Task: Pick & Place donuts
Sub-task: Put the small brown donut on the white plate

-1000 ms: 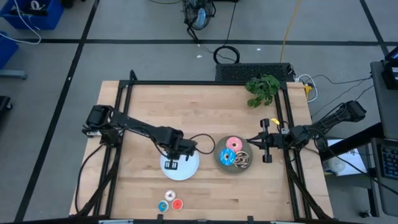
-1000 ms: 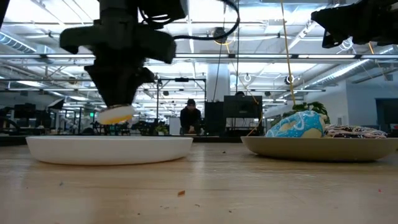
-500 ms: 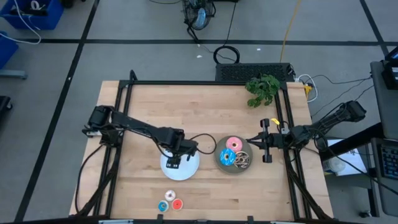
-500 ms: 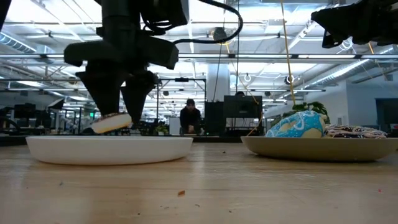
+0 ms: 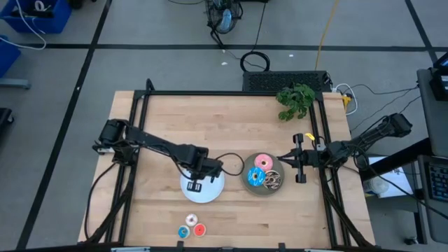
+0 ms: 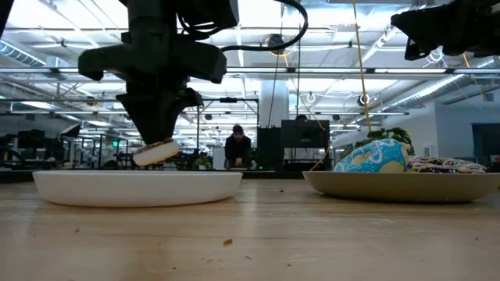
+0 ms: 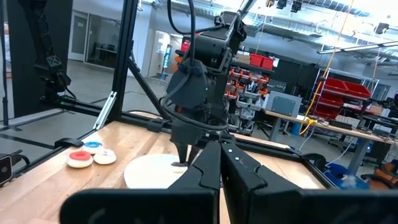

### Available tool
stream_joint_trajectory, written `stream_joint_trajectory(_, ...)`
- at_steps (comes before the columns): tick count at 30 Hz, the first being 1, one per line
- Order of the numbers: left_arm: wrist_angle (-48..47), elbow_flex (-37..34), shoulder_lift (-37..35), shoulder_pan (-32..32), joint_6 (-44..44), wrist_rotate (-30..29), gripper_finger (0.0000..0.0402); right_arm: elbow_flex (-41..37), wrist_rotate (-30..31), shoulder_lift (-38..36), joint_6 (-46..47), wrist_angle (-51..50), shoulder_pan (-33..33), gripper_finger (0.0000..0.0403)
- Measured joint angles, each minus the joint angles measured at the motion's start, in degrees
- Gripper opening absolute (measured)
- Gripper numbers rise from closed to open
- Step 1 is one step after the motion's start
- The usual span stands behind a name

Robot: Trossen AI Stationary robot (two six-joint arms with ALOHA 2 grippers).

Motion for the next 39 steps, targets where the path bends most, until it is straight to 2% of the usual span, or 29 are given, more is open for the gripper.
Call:
stream_joint_trajectory(6, -0.05, 0.0, 0.0, -0.24, 1.42, 0.01, 0.0103, 0.0, 0.0, -0.02, -0.02, -0.02, 0.0, 0.0)
stream_joint_trajectory(15, 0.35, 0.0, 0.0, -0.76, -0.13, -0.34, 0.0231, 0.0, -0.3, 0.0, 0.76, -0.01, 0.0, 0.0)
stream_joint_trajectory(18, 0.35, 0.0, 0.0, -0.74, -1.85, -1.98, 0.0253, 0.0, -3.1, 1.1, 1.48, 1.26, 0.0, 0.0)
stream_joint_trajectory(21, 0.37, 0.0, 0.0, -0.4, -3.27, -2.11, 0.0258, 0.95, -3.19, 5.11, 0.81, 3.14, 0.0, 0.0)
stream_joint_trajectory(25, 0.35, 0.0, 0.0, 0.91, -4.57, -1.67, 0.0253, 4.94, -4.43, 16.28, -2.35, 5.63, -0.2, 0.0)
stream_joint_trajectory(33, 0.35, 0.0, 0.0, 3.19, -8.05, -1.44, 0.024, 18.59, -5.15, 49.01, -9.74, 14.82, -2.5, 0.0)
stream_joint_trajectory(39, 0.43, 0.0, 0.0, 2.35, -8.41, -1.35, 0.0242, 30.01, -5.97, 67.49, -12.08, 20.81, -2.76, 0.0)
